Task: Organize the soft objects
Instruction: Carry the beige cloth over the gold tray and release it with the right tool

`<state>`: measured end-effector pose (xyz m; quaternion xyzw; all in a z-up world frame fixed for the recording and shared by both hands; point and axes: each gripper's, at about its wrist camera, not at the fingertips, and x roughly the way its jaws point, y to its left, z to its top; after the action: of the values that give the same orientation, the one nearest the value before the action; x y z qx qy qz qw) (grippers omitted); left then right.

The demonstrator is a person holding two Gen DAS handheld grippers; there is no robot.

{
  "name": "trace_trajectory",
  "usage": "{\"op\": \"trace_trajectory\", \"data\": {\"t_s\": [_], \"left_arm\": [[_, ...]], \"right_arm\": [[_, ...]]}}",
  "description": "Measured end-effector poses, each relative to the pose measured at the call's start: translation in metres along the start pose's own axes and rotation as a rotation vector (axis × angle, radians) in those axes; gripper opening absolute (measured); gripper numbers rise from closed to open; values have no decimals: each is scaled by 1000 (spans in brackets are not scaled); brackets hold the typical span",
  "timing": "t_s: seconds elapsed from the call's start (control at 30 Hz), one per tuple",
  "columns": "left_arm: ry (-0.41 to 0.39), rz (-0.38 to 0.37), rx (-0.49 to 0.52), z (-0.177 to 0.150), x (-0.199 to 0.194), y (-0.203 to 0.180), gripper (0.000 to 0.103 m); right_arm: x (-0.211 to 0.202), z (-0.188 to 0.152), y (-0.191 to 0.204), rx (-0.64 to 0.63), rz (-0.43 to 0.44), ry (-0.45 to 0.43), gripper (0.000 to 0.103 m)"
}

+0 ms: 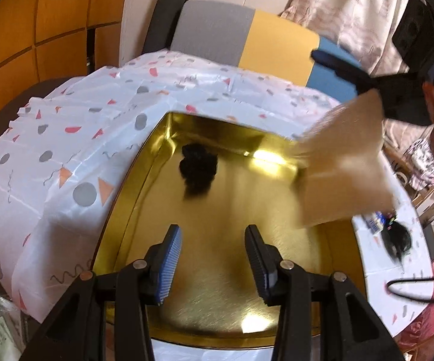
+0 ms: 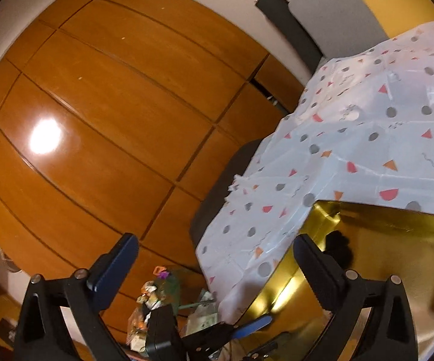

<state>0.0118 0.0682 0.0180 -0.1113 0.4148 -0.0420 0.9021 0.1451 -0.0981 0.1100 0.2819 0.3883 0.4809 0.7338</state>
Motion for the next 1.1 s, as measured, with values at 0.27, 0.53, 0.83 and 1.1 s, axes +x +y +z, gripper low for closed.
{"op": "trace_trajectory", "data": {"t_s": [0.27, 0.53, 0.83, 1.1], "left_arm": [[-182, -177, 78, 30, -26, -28, 56], [-294, -247, 276, 38, -24, -61, 63], [-285, -424, 232, 44, -7, -53, 6], [-205, -316, 246, 32, 13, -42, 1]], "right_arm": [[-2, -13, 6, -5, 61, 61, 103], [2, -18, 23, -57, 85, 125, 103], [11, -27, 32, -95, 76, 165, 103], [-6, -19, 16, -42, 55, 59, 103]]}}
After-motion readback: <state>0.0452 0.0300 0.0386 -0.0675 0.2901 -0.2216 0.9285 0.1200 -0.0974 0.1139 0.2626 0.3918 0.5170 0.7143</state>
